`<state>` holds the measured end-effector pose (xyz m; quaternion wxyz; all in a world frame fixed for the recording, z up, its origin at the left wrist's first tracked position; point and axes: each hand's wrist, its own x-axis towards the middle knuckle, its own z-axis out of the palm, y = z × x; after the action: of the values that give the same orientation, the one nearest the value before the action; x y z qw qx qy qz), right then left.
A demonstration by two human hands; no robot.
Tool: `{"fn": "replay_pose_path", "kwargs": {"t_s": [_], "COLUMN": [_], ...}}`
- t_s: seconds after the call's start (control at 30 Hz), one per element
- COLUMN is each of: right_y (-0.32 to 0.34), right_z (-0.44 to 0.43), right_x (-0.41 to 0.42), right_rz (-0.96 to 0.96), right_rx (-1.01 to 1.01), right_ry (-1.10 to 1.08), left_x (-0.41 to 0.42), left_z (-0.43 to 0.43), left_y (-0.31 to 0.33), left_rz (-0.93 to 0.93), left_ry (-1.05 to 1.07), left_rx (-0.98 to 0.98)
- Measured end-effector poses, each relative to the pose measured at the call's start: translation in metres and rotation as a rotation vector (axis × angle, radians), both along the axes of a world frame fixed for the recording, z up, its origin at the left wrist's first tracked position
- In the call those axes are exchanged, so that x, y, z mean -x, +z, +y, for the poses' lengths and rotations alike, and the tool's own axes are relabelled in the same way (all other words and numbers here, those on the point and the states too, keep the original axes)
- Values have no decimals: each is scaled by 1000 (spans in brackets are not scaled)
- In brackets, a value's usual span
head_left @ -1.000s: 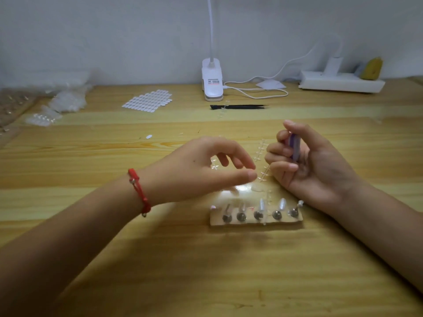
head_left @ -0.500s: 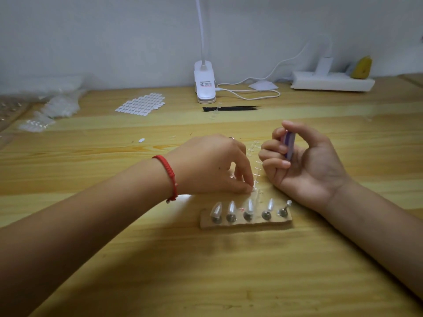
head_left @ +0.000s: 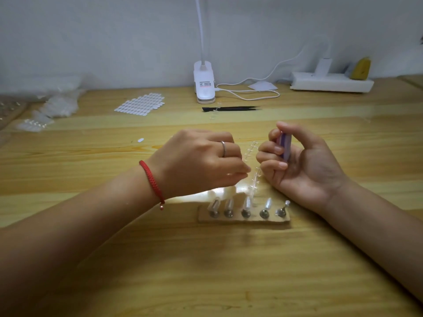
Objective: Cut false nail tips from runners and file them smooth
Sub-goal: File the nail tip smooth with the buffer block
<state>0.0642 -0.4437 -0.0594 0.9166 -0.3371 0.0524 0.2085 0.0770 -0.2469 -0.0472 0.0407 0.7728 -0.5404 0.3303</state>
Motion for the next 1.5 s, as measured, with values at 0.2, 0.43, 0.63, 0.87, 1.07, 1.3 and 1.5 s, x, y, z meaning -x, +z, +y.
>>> {"fn": "replay_pose_path", "kwargs": {"t_s": [0.2, 0.43, 0.63, 0.87, 1.07, 1.3, 1.5], "right_y": [1, 1, -2, -7, -5, -4, -4], "right_z": [1, 1, 10, 12, 11, 11, 8], "right_x": [1, 0, 5, 7, 9, 9, 8], "right_rz": [-24, 3, -234, -391, -384, -350, -384], "right_rx": [51, -14, 263, 393, 413, 363, 377], "right_ry": [7, -30, -26, 75, 28, 10, 83], "left_x": [-1, 3, 16, 32, 29, 27, 24], "left_z": [-15, -12, -1, -8, -4, -1, 1], "left_y": [-1, -4, 3, -3, -6, -7, -7], "left_rz": [107, 322, 731, 1402, 1554, 1566, 1675], "left_ry": [-33, 4, 89, 148, 229, 266, 196], "left_rx": [92, 299, 714, 989, 952, 910, 842]}}
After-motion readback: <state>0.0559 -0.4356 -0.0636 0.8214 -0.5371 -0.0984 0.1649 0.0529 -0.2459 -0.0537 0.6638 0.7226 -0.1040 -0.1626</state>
